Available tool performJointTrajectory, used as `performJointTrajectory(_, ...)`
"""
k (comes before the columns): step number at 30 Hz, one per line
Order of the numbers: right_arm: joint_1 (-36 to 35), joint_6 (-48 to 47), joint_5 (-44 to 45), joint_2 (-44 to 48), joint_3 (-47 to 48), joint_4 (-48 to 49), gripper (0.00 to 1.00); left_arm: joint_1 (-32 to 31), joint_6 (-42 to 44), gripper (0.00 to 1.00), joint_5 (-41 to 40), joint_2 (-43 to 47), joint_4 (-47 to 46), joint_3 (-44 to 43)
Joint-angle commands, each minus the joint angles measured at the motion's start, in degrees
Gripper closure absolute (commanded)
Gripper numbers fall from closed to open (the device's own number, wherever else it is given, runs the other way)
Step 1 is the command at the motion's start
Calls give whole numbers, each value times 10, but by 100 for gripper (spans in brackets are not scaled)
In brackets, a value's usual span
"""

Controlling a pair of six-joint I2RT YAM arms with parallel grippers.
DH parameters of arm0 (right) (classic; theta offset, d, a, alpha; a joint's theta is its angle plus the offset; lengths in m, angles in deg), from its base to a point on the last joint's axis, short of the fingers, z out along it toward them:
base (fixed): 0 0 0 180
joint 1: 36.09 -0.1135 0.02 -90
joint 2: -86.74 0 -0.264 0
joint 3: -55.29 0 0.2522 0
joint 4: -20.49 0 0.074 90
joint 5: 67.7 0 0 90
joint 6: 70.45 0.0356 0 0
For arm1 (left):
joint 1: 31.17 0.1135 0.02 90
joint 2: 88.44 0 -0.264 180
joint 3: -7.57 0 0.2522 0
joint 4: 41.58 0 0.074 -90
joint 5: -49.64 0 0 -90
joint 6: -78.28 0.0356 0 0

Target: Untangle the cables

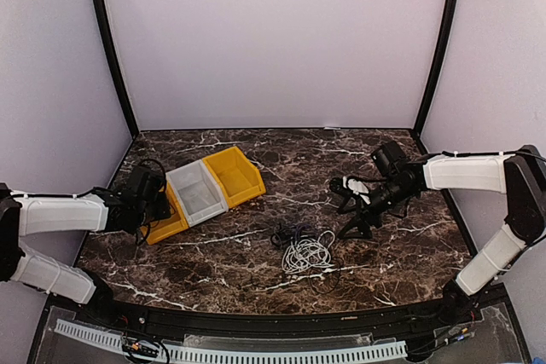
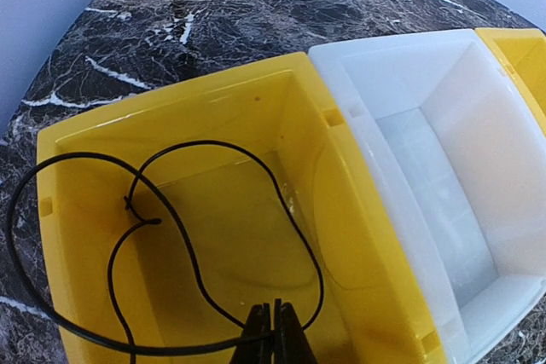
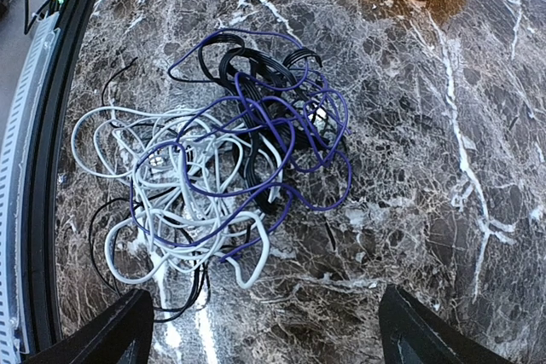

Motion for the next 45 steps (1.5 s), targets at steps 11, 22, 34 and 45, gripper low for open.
performJointTrajectory(11, -3, -9, 2, 4, 8, 1, 7, 23, -63, 100, -21, -111, -7, -38)
performJointTrajectory(22, -3, -12, 4, 3, 8, 0, 7, 23, -54, 66, -8, -13, 69, -67)
performJointTrajectory(34, -6, -15, 5, -2, 12, -5, 7, 23, -29, 52, -11, 76, 185, -121)
performJointTrajectory(45, -7, -14, 4, 6, 11, -5, 7, 35, 6, 51, 84, -2, 238, -172)
